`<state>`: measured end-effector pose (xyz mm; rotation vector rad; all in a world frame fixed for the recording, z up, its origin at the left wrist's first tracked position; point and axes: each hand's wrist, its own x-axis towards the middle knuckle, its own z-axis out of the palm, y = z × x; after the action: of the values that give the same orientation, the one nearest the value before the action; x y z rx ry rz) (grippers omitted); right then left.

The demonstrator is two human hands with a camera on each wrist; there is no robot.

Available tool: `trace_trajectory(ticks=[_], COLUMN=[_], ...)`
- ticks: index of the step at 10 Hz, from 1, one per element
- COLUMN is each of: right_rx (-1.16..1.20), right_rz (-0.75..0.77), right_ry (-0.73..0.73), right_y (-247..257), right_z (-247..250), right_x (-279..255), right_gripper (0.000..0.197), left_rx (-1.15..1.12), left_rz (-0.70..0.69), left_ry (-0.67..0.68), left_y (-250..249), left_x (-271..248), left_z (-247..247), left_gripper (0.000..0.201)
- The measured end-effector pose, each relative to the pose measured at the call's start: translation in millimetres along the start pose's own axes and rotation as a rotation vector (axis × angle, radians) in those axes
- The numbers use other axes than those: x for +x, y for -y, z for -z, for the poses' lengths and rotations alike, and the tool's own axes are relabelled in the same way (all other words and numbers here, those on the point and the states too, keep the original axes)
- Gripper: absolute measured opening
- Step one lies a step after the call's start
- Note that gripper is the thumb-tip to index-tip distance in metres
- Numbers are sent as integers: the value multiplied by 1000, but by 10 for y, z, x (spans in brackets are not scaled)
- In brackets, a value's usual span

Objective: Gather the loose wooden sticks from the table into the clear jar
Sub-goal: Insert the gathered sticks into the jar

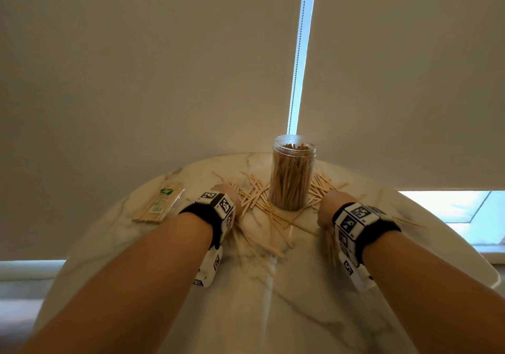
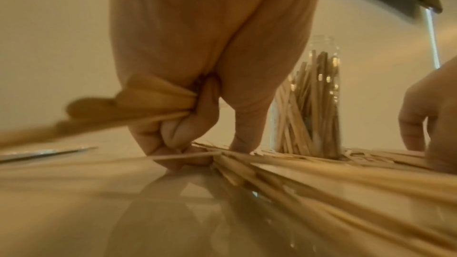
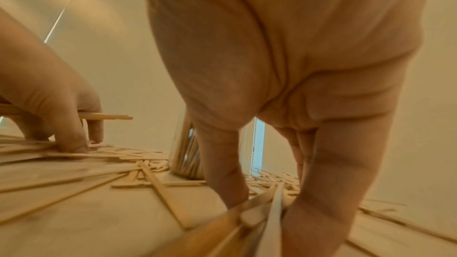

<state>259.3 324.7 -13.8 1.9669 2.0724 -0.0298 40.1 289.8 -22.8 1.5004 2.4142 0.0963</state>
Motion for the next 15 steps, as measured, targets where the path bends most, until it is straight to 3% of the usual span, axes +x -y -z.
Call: trace_trajectory(ticks=[2, 3, 4, 6, 7, 8, 9, 11, 12, 13, 14, 15], right_rx=[68, 166, 238, 470, 660, 831, 1019, 1419, 1412, 1304, 1334, 1403], right_rz=[9, 20, 4, 40, 58, 55, 54, 489, 611, 546, 589, 649], right_ry=[26, 88, 104, 42, 75, 130, 62, -24, -213, -463, -509, -441], right_y=[-113, -193, -259, -404, -522, -583, -532, -182, 95, 304, 375, 379], right_z=[-47, -107, -158, -304, -328, -290, -119, 364, 474, 462, 437, 400], right_x=[-422, -545, -663, -822, -852, -913, -1049, -1355, -1308, -1093, -991, -989], right_gripper=[19, 15, 26, 8, 26, 18, 4, 12, 18, 18, 9, 11], left_rx=[99, -86, -301, -606, -876, -1179, -1329, -1372, -1386, -1569, -1646, -1707], left_rz=[-65, -13, -29, -66, -86, -125, -208, -392, -594, -530, -477, -398], left_ry=[-25, 1, -4, -63, -31, 41, 85, 170, 197, 150, 93, 40], left_y=[109, 194, 284, 291, 247, 176, 67, -233, -361, -404, -379, -336], left_x=[-395, -487, -521, -732, -759, -840, -938, -1170, -1235, -1149, -997, -876], left_z=[19, 70, 94, 158, 123, 78, 73, 163, 212, 294, 297, 297], left_gripper=[32, 20, 24, 43, 41, 25, 15, 42, 53, 34, 27, 27])
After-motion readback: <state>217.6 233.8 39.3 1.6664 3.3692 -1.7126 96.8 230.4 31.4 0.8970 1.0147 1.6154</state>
